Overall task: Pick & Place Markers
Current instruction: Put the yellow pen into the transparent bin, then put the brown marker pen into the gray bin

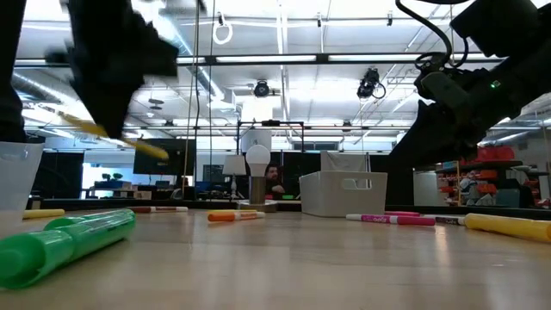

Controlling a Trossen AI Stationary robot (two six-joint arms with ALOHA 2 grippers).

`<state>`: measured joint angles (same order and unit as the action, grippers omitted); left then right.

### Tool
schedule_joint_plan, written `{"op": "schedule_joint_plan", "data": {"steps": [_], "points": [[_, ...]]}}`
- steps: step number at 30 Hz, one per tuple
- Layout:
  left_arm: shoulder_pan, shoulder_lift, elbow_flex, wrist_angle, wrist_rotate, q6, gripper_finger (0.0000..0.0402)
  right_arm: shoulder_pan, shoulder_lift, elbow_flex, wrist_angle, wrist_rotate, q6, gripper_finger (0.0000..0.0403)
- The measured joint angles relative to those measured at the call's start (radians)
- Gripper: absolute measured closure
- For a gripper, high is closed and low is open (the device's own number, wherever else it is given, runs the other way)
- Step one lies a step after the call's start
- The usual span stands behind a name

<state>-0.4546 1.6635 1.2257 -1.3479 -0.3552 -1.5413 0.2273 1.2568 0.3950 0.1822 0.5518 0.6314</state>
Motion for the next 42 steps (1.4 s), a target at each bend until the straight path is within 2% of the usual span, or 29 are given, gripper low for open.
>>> {"op": "schedule_joint_plan", "data": {"steps": [3, 7, 12, 15, 17, 22, 30, 42], "points": [[-0.079, -0.001, 0.139, -0.039, 0.085, -0.035, 0.0360, 0.000, 0.000, 0.000, 0.002, 0.000, -0.009, 0.0195], [-0.211, -0.003, 0.232, -0.041, 0.234, -0.214, 0.0359, 0.000, 0.000, 0.000, 0.004, 0.001, -0.012, 0.0195], [-0.386, 0.001, 0.198, 0.017, 0.402, -0.547, 0.0360, 0.000, 0.000, 0.000, 0.012, 0.002, -0.013, 0.0195], [-0.471, 0.002, 0.138, 0.086, 0.431, -0.726, 0.0358, 0.000, 0.000, 0.000, 0.020, 0.002, -0.024, 0.0195], [-0.506, 0.004, 0.094, 0.141, 0.433, -0.780, 0.0350, 0.000, 0.000, 0.000, 0.025, 0.002, -0.032, 0.0195], [-0.493, 0.005, -0.030, 0.279, 0.419, -0.782, 0.0343, 0.000, 0.000, 0.000, 0.047, 0.002, -0.039, 0.0195], [-0.403, 0.005, -0.139, 0.294, 0.410, -0.693, 0.0336, 0.000, 0.000, 0.000, 0.063, 0.002, -0.045, 0.0195], [-0.324, -0.015, -0.164, 0.287, 0.436, -0.511, 0.0243, 0.000, 0.000, 0.000, 0.064, 0.000, -0.046, 0.0195]]}}
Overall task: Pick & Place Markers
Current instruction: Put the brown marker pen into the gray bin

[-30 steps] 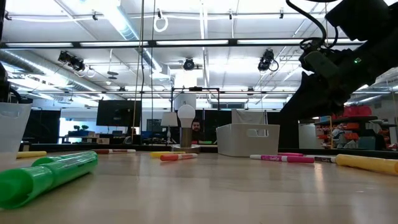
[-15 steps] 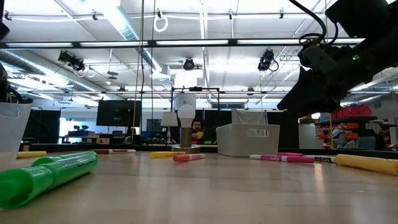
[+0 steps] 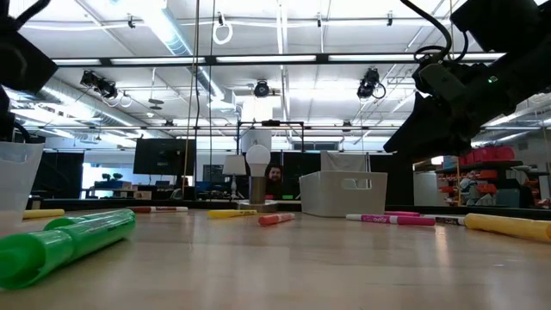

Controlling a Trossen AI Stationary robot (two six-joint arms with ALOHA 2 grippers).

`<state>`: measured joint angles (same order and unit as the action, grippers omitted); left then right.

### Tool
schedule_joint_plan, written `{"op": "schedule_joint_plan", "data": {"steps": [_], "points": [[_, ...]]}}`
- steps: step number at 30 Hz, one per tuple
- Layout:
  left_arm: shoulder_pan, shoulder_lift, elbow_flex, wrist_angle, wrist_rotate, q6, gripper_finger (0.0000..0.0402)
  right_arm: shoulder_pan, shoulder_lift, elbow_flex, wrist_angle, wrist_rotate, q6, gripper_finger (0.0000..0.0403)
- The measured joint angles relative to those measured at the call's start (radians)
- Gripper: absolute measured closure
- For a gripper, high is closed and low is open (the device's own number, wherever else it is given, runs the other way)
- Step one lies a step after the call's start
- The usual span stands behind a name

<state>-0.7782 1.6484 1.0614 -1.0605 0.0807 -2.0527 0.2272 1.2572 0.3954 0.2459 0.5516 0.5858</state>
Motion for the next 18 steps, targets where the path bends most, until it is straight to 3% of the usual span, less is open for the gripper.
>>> {"op": "schedule_joint_plan", "data": {"steps": [3, 6, 9, 14, 16, 18], "points": [[0.012, -0.035, 0.028, -0.054, -0.009, 0.061, 0.0225, 0.000, 0.000, 0.000, 0.000, 0.000, 0.000, 0.0195], [0.022, -0.070, 0.100, -0.157, -0.098, 0.136, 0.0217, 0.000, 0.000, 0.000, 0.000, 0.000, 0.000, 0.0195], [0.029, -0.092, 0.182, -0.243, -0.279, 0.226, 0.0218, 0.000, 0.000, 0.000, 0.001, 0.000, 0.000, 0.0195], [0.053, -0.100, 0.228, -0.294, -0.757, 0.402, 0.0224, 0.000, 0.000, 0.000, 0.001, 0.001, 0.000, 0.0195], [0.096, -0.100, 0.213, -0.297, -0.838, 0.460, 0.0224, 0.000, 0.000, 0.000, 0.001, 0.000, 0.000, 0.0195], [0.163, -0.100, 0.184, -0.295, -0.836, 0.523, 0.0225, 0.000, 0.000, 0.000, 0.001, 0.000, 0.000, 0.0195]]}}
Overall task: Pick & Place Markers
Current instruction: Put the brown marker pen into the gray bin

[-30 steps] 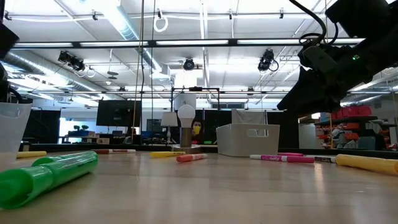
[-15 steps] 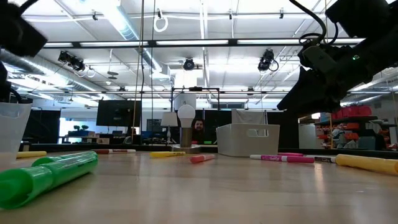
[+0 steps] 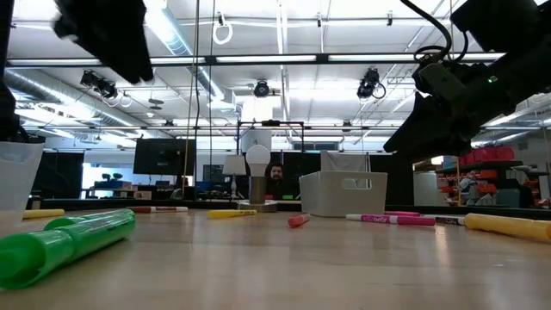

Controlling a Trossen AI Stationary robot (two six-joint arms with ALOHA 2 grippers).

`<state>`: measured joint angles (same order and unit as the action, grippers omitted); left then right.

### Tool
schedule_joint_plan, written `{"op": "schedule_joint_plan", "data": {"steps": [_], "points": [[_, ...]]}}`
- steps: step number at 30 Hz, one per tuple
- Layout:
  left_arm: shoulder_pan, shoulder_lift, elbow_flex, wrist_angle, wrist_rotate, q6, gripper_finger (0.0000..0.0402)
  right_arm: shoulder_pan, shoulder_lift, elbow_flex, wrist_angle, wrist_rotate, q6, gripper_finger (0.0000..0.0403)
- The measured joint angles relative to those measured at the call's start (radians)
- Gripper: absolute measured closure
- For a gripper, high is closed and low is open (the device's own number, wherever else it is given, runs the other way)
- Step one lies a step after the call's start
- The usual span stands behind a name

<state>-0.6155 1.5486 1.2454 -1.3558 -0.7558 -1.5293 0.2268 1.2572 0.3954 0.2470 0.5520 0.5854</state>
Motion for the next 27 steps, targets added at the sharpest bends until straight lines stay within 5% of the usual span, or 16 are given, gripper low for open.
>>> {"op": "schedule_joint_plan", "data": {"steps": [7, 13, 19, 27], "points": [[0.284, -0.019, -0.173, 0.208, 0.015, 0.314, 0.0225, 0.000, 0.000, 0.000, 0.000, 0.000, 0.000, 0.0195], [0.584, -0.109, -0.381, 0.605, 0.206, 0.670, 0.0225, 0.000, 0.000, 0.000, 0.000, 0.000, 0.009, 0.0195], [0.814, -0.137, -0.520, 0.677, 0.261, 0.676, 0.0225, 0.000, 0.000, 0.001, 0.003, -0.011, 0.012, 0.0195], [0.917, -0.135, -0.667, 0.857, 0.291, 0.678, 0.0225, 0.000, 0.000, 0.001, 0.006, -0.010, 0.011, 0.0195]]}}
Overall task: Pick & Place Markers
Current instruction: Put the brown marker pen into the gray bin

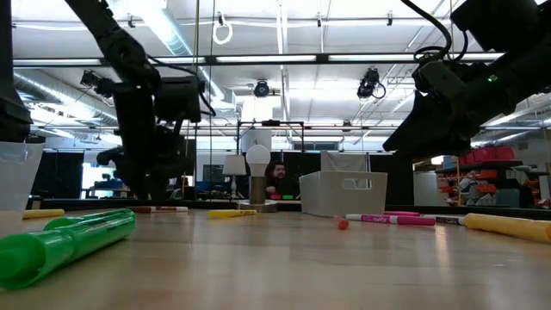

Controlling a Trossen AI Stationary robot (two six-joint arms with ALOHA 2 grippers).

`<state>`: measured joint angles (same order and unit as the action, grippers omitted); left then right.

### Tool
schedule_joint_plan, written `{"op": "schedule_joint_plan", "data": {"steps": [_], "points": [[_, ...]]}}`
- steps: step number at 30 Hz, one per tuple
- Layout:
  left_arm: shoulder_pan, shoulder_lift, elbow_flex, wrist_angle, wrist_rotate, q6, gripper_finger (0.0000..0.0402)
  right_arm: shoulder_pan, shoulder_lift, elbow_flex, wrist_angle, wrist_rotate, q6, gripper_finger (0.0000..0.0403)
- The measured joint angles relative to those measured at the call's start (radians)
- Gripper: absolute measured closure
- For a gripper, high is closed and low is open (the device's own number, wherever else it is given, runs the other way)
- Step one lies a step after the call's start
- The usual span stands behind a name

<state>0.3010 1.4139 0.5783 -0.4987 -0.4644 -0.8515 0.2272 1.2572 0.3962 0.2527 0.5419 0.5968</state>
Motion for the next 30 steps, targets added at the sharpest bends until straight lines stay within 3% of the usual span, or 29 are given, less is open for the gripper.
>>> {"op": "schedule_joint_plan", "data": {"steps": [5, 14, 20, 25, 30], "points": [[0.041, -0.001, -0.058, 0.108, 0.025, -0.001, 0.0245, 0.000, 0.000, 0.000, 0.000, 0.000, 0.000, 0.0195], [0.066, -0.002, -0.092, 0.189, 0.039, 0.001, 0.0360, 0.000, 0.000, 0.000, 0.001, 0.000, -0.001, 0.0195], [0.031, -0.005, -0.093, 0.189, 0.032, 0.007, 0.0364, 0.000, 0.000, 0.000, 0.000, -0.002, -0.001, 0.0195], [-0.070, -0.002, -0.057, 0.190, 0.059, -0.021, 0.0364, 0.000, 0.000, 0.000, 0.000, -0.012, -0.011, 0.0195], [-0.203, -0.002, -0.035, 0.376, 0.031, -0.026, 0.0364, 0.000, 0.000, 0.000, 0.002, -0.072, -0.041, 0.0195]]}}
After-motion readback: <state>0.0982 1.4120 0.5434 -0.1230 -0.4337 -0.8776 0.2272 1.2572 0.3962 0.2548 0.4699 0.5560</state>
